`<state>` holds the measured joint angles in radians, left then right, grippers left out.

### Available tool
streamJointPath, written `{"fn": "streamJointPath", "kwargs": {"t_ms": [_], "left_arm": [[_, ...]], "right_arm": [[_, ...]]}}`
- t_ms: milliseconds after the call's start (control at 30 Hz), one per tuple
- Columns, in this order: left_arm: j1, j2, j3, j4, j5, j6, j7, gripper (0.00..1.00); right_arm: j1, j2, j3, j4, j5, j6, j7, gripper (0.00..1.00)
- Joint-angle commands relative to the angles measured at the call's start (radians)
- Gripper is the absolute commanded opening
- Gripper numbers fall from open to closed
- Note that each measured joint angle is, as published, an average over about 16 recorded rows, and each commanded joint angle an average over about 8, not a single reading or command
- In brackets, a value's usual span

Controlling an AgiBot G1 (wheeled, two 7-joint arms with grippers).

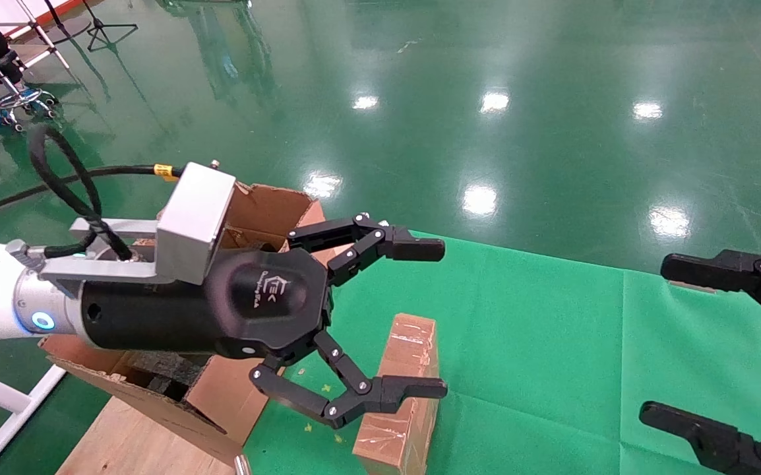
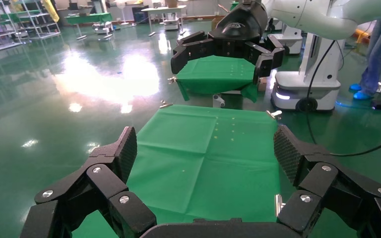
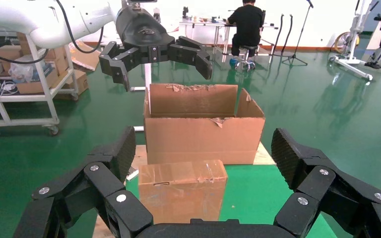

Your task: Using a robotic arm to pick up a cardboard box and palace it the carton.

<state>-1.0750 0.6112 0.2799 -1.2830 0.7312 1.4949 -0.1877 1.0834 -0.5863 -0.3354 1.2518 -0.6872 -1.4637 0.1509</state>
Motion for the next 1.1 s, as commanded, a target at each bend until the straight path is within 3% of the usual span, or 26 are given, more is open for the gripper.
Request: {"fn": "streamJointPath", "kwargs": {"t_ms": [33, 500, 567, 767, 833, 1100], "left_arm": [[0.000, 0.000, 0.000, 0.000, 0.000, 0.000, 0.000, 1.00], [0.001, 0.000, 0.000, 0.001, 0.000, -0.001, -0.001, 1.00], [0.003, -0.001, 0.002, 0.004, 0.001, -0.003, -0.005, 1.00], [-0.013, -0.030, 0.033, -0.003, 0.071, -0.015, -0.060, 1.00], [-0.039, -0.043, 0.054, -0.017, 0.126, -0.019, -0.087, 1.00], [-0.142, -0.064, 0.116, -0.061, 0.306, -0.019, -0.134, 1.00]], "right_arm": [[0.000, 0.000, 0.000, 0.000, 0.000, 0.000, 0.000, 1.00], [0.000, 0.000, 0.000, 0.000, 0.000, 0.000, 0.000, 0.98], [0.000, 0.000, 0.000, 0.000, 0.000, 0.000, 0.000, 0.79], [0.000, 0.000, 0.000, 0.000, 0.000, 0.000, 0.000, 0.06], [0.000, 0.000, 0.000, 0.000, 0.000, 0.000, 0.000, 0.00], [0.000, 0.000, 0.000, 0.000, 0.000, 0.000, 0.000, 0.00]]}}
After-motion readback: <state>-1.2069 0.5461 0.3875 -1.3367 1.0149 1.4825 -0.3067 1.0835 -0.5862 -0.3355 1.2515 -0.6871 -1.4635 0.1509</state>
